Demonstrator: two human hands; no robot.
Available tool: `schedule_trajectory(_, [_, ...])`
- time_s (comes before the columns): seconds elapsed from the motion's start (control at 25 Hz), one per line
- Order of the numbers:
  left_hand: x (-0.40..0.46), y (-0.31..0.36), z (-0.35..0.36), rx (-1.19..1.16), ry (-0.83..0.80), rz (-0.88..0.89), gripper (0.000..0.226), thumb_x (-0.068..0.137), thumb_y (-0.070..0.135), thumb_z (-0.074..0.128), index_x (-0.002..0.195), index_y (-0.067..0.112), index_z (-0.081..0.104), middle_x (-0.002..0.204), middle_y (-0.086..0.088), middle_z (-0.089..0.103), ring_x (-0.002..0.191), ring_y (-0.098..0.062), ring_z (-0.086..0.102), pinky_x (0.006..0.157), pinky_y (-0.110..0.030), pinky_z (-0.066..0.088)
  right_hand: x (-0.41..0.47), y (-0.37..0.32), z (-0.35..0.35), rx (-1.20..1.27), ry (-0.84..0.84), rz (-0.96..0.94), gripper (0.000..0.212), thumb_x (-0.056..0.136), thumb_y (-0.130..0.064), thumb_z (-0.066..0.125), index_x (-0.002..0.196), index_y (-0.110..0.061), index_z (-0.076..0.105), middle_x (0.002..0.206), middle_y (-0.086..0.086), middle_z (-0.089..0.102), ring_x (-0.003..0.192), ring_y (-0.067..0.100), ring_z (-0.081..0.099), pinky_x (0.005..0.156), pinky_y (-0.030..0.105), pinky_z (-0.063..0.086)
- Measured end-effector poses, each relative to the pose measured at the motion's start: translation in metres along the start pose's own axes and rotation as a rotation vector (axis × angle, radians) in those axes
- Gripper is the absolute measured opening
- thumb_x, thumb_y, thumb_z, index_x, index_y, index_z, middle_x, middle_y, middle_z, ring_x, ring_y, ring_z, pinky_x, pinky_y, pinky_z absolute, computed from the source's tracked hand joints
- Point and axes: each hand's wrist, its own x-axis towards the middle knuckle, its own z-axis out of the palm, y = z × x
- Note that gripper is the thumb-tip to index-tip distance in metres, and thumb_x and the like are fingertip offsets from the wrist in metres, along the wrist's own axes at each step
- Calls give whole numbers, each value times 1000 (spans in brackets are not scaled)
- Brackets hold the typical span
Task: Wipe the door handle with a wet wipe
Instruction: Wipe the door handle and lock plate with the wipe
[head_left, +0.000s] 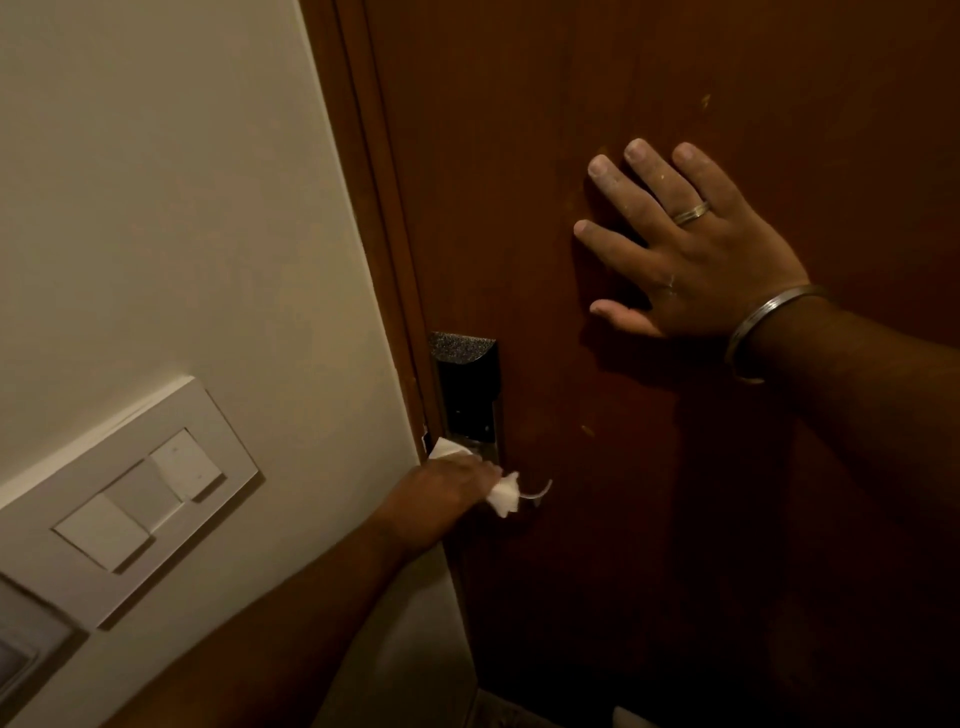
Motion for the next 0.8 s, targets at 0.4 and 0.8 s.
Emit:
schedule_trajectory(0.4, [11,59,26,82,-70,-32,67,91,20,61,145,5,24,152,-18,31,137,-31,31,112,-46,24,0,2,0,21,-1,6,75,96,-68,28,147,-16,40,160,24,21,146,44,24,117,56,22])
schedule_trajectory(0.8, [24,49,1,-166,-59,-162,24,87,9,65,111,4,65,112,-17,68,104,-29,63,91,-41,52,1,3,2,18,28,1,73,95,-68,29,145,-16,43,159,24,26,145,44,28,117,56,26])
